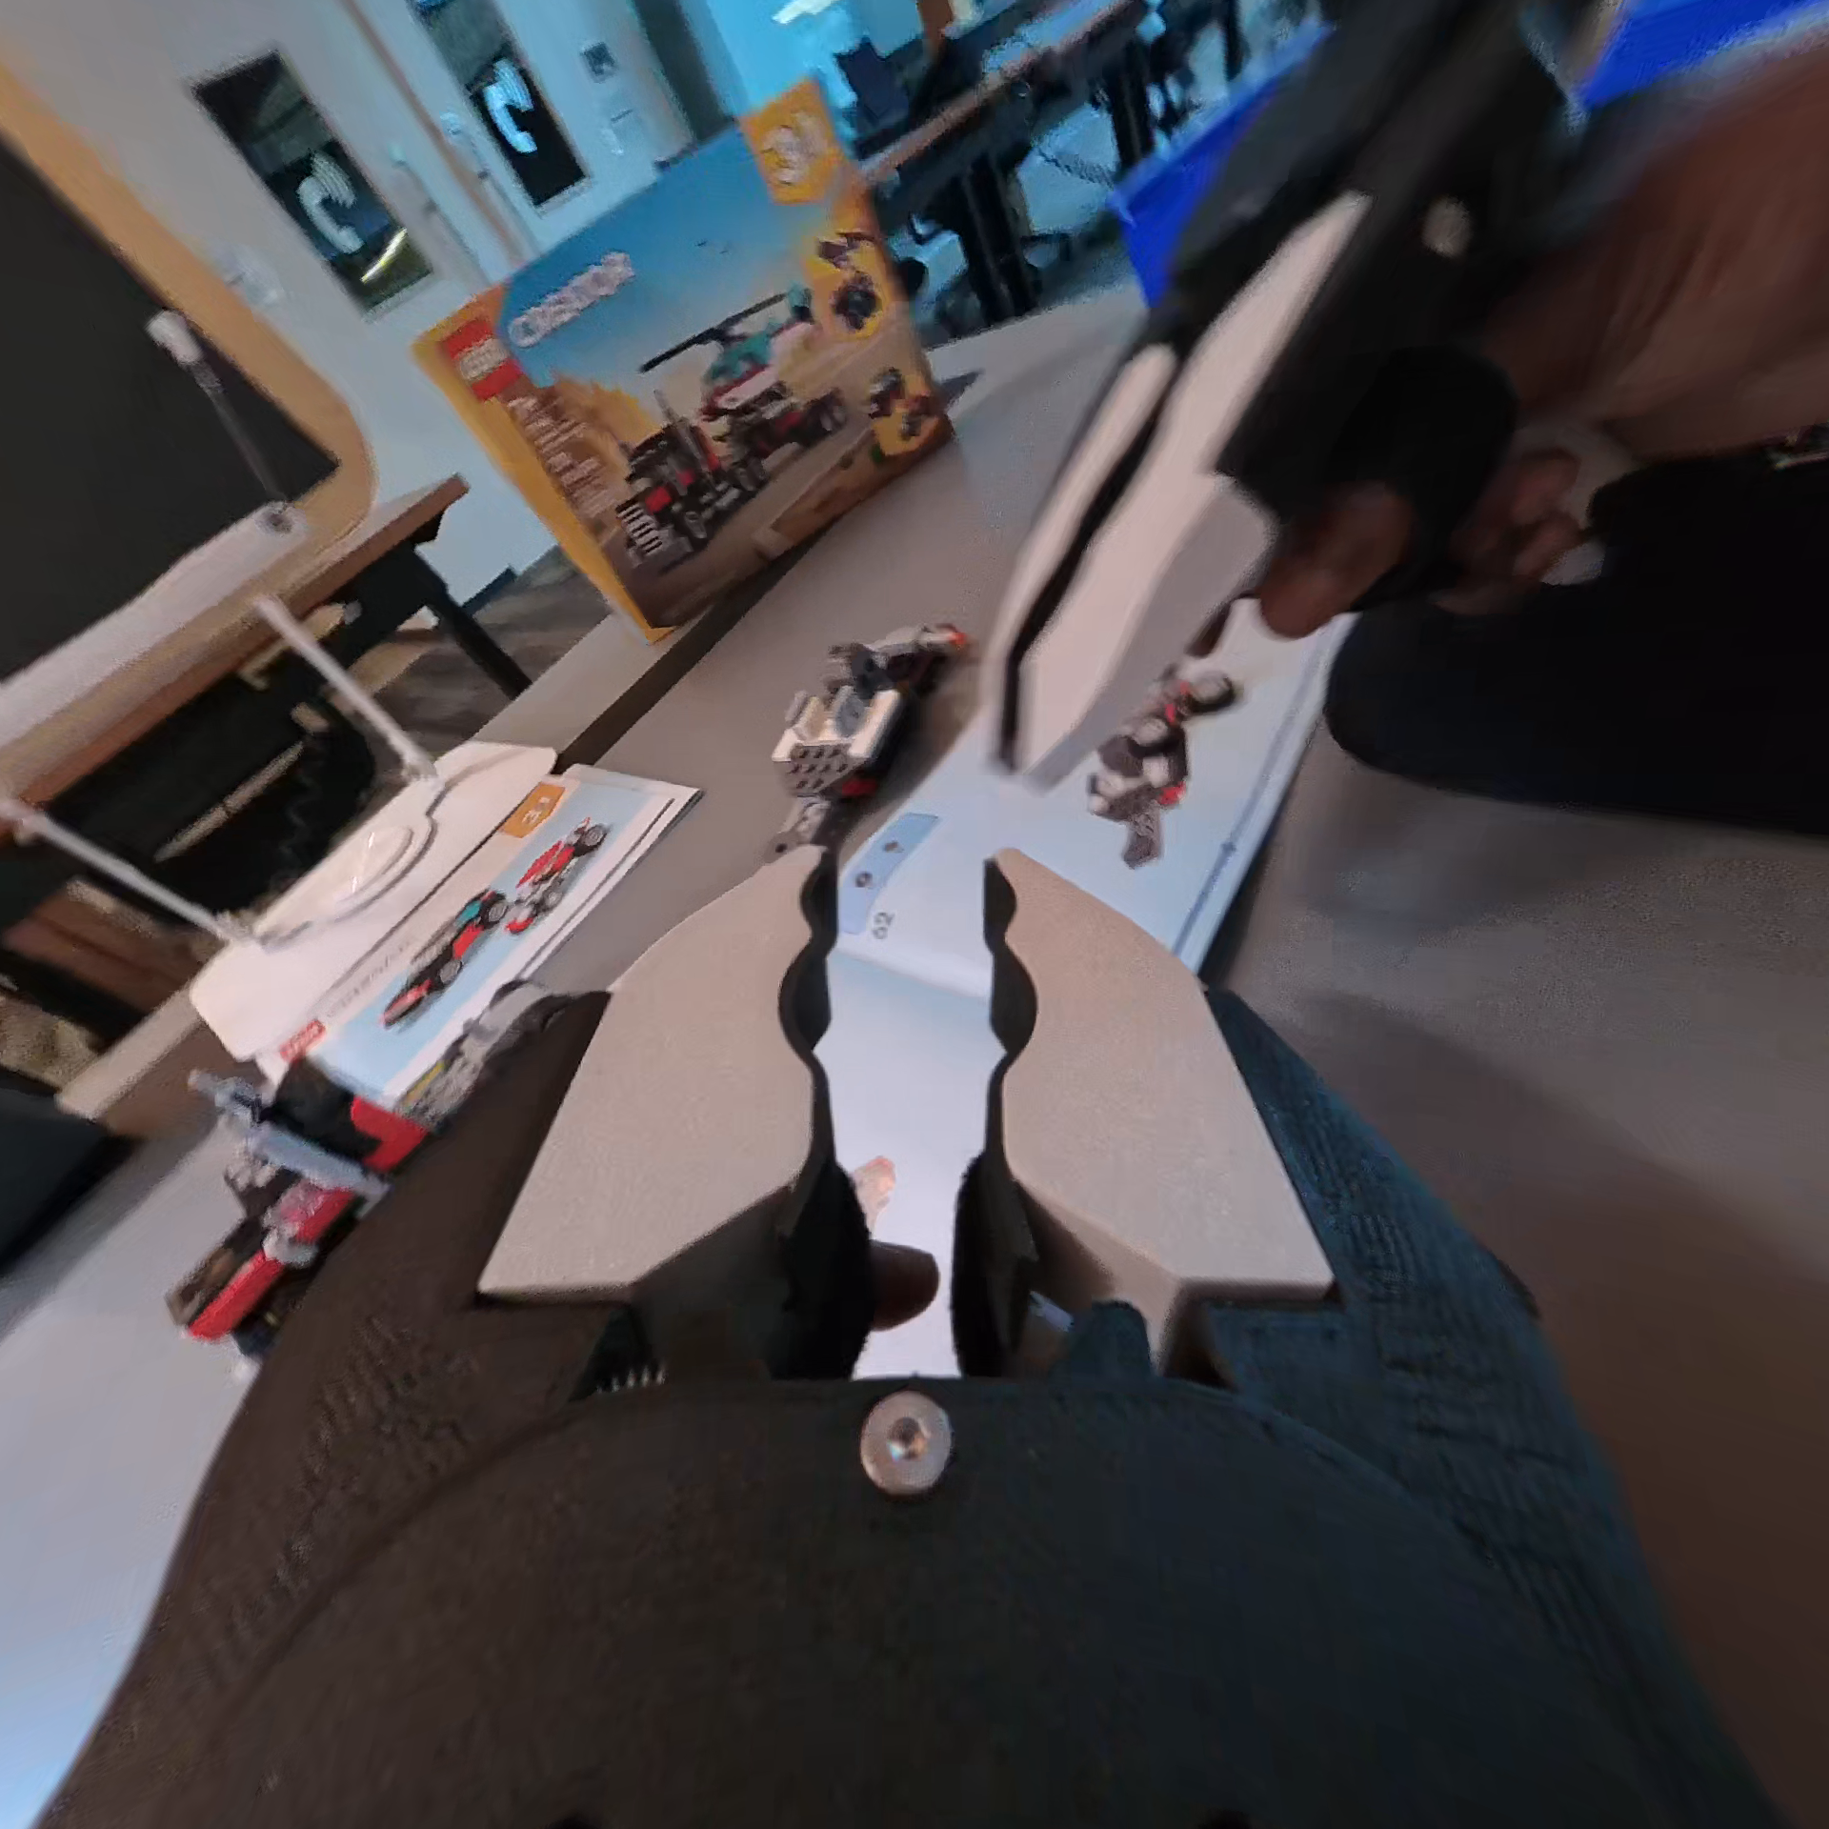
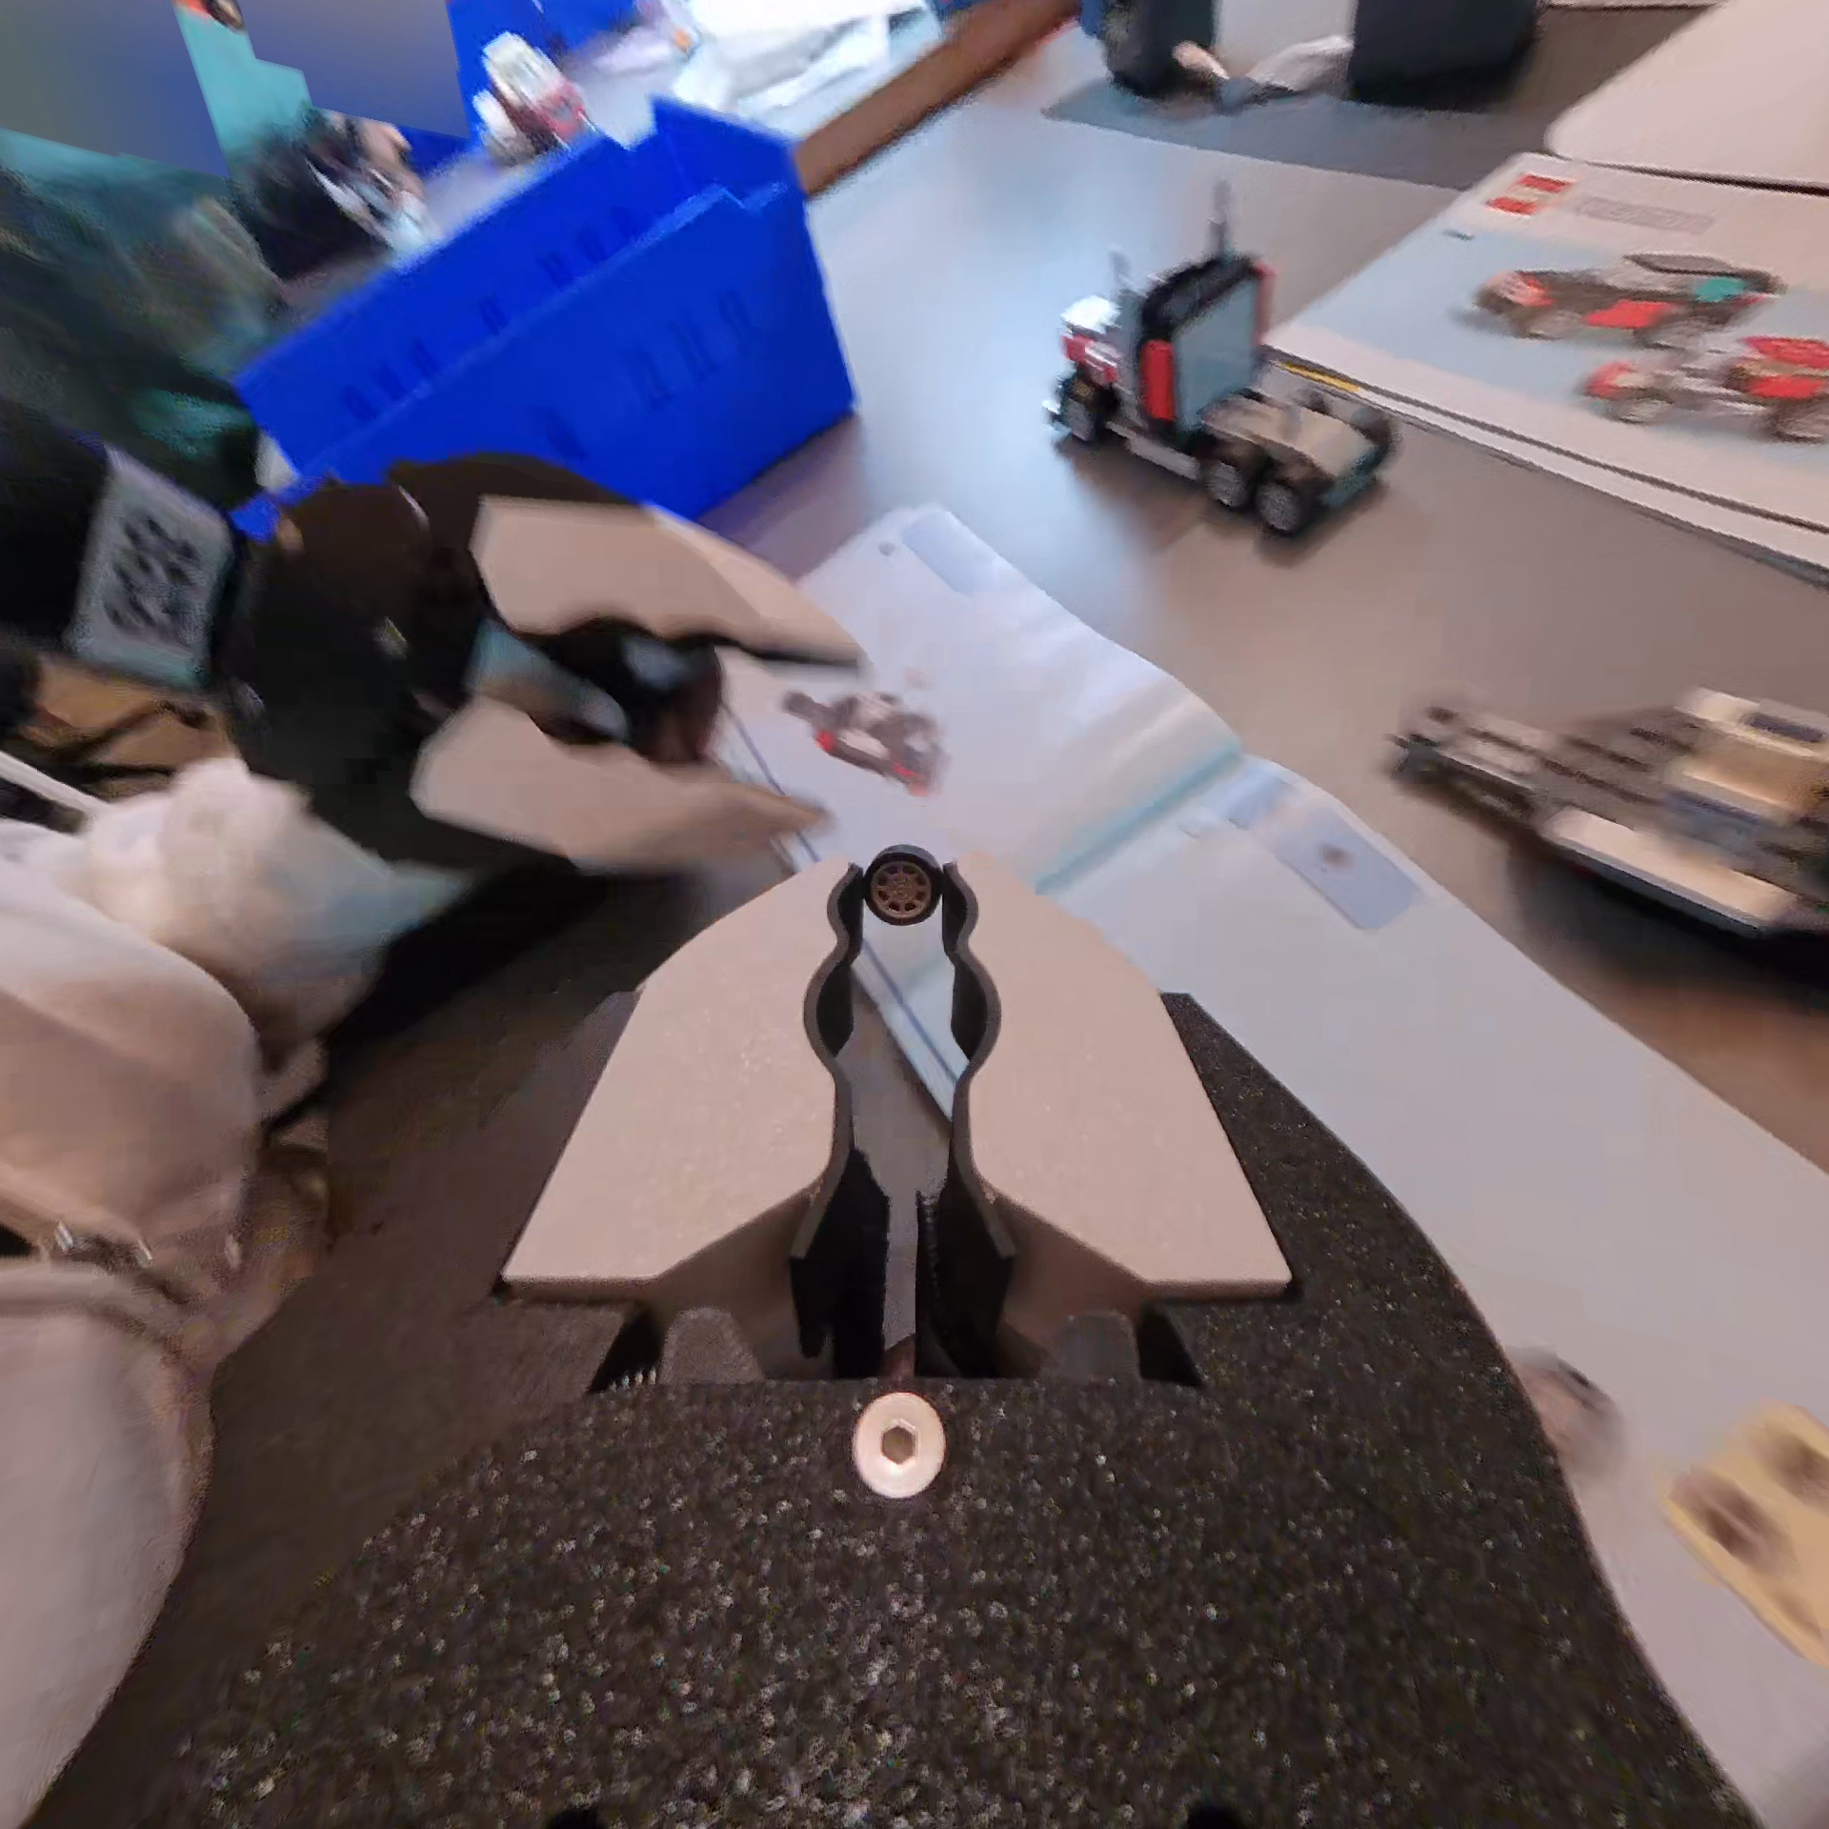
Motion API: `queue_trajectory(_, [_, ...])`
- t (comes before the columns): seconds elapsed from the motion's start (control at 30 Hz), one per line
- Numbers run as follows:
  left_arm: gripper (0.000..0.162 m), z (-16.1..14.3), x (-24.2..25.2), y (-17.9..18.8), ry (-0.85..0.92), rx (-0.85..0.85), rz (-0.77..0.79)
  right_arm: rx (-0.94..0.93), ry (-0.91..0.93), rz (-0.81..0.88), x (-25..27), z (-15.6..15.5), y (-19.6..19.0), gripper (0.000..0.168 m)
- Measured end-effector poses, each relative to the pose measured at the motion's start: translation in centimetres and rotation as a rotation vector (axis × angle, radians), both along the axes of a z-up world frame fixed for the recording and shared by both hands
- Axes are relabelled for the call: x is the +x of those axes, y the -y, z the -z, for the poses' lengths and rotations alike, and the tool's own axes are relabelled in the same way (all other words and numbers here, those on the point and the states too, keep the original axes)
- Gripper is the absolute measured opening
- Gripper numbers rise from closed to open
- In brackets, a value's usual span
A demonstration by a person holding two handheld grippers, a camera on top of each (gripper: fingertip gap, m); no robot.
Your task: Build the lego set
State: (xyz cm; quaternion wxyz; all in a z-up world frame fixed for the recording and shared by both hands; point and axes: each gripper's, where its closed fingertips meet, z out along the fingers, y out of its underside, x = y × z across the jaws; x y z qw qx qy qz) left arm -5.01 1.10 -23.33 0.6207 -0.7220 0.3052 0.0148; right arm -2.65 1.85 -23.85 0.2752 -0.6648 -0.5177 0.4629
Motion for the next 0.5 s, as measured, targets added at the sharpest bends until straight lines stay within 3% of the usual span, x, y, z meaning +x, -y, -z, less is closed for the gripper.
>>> queue_trajectory(0.03, [0.031, -0.8, -0.9, -0.1, 0.086, 0.006, -0.032, 0.028, 0.049, 0.02, 1.5, 0.4, -1.5, 0.015])
queue_trajectory(0.13, [0.034, -3.2, -4.0, 0.0, 0.414, 0.052, -0.091, 0.129, 0.268, 0.105, 6.1, 2.3, -5.9, 0.014])
queue_trajectory(0.27, [0.035, -6.4, -5.0, 1.4, 0.744, 0.16, 0.027, 0.188, 0.428, 0.038, 6.9, 4.2, -7.0, 0.015])
queue_trajectory(0.5, [0.035, -5.2, -4.2, 1.0, 0.591, 0.133, -0.005, 0.165, 0.59, 0.008, 6.0, 7.1, -8.6, 0.015])
